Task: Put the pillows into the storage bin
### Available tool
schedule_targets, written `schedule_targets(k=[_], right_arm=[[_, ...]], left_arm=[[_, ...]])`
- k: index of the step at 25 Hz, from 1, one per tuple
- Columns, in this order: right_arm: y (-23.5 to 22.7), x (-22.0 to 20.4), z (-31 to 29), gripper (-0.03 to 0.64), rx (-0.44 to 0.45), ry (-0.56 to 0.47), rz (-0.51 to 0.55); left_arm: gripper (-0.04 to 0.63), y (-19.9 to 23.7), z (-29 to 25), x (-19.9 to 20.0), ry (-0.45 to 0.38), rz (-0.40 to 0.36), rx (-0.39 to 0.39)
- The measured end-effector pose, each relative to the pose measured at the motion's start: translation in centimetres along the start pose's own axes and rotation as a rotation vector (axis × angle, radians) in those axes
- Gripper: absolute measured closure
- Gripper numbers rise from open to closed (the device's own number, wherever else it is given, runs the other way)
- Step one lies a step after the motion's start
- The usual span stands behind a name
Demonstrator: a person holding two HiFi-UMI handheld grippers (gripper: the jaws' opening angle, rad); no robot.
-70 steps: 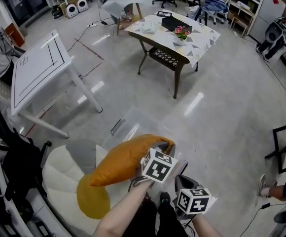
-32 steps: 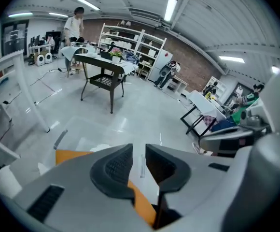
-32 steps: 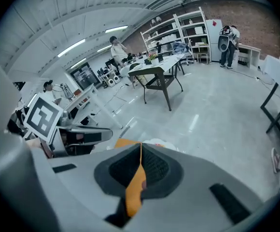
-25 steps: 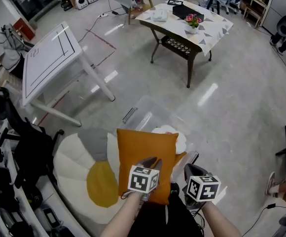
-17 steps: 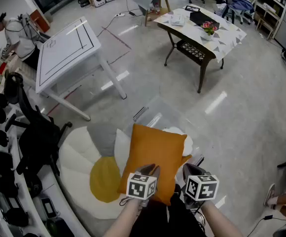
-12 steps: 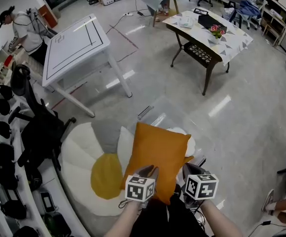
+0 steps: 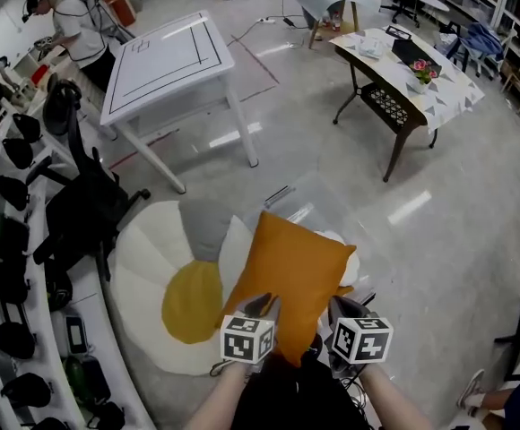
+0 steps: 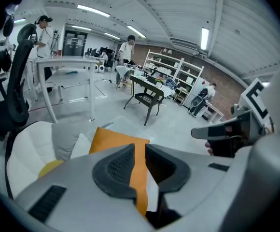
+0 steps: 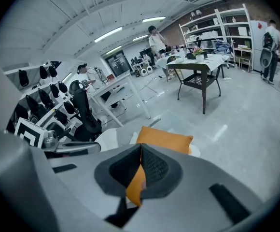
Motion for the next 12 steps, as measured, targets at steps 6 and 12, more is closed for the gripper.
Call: schedule_targets(k=[6, 12], right_arm=[[1.3, -1.8, -0.9, 0.614, 0.064, 0.063, 0.050], [3.8, -5.1, -2.9, 0.614, 0.157, 0.156, 0.122]], left_arm=[[0.529, 2.3, 1.9, -1.8, -0.027, 0.052, 0.105], [0.529, 6.7, 5.1, -6.7, -0.065, 0.158, 0.289]])
Point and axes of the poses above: the fingertips, and each gripper's own axes: z backward along the fingers, y to its left, x out of its top, the point moved 3 cm from there along z, backward along the fingers, and after that the axes turned 14 degrees about -y, right-handed, at the moved point
